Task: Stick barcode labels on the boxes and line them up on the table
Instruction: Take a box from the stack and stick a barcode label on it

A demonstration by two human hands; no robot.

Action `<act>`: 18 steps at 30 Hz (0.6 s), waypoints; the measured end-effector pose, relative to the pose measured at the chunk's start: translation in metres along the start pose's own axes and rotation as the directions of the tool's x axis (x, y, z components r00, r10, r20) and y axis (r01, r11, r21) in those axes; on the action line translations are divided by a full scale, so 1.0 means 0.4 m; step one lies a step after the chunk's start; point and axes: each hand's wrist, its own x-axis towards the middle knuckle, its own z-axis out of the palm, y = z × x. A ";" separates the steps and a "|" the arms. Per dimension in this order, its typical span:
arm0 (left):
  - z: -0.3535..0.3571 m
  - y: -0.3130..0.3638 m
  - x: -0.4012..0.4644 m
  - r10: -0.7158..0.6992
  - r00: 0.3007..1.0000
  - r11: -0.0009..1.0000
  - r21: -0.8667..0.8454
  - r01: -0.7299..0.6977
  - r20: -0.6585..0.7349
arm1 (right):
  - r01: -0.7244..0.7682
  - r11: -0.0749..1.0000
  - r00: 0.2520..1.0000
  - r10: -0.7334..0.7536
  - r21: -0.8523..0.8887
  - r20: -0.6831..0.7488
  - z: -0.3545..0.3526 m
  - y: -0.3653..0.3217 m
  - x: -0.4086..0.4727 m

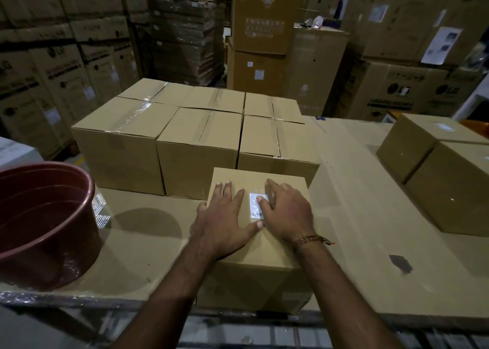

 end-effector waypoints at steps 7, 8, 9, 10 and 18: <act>0.001 0.000 -0.002 0.004 1.000 1.000 -0.003 -0.004 0.003 | -0.015 0.999 1.000 0.016 0.034 -0.023 0.004 -0.002 -0.009; 0.000 0.000 -0.003 0.003 1.000 1.000 -0.003 -0.003 0.004 | -0.007 0.999 1.000 0.008 0.050 -0.025 0.005 -0.001 -0.009; -0.001 0.000 -0.003 0.002 1.000 1.000 -0.006 -0.002 0.006 | 0.009 0.998 0.999 -0.006 0.067 -0.031 0.006 -0.002 -0.007; -0.002 0.000 -0.003 0.001 1.000 1.000 -0.011 -0.001 0.006 | 0.032 0.996 0.999 -0.030 0.084 -0.030 0.007 -0.003 -0.002; -0.004 -0.009 0.004 -0.011 1.000 0.998 -0.056 0.011 0.014 | 0.153 0.980 0.984 -0.164 0.129 0.076 0.018 -0.019 0.030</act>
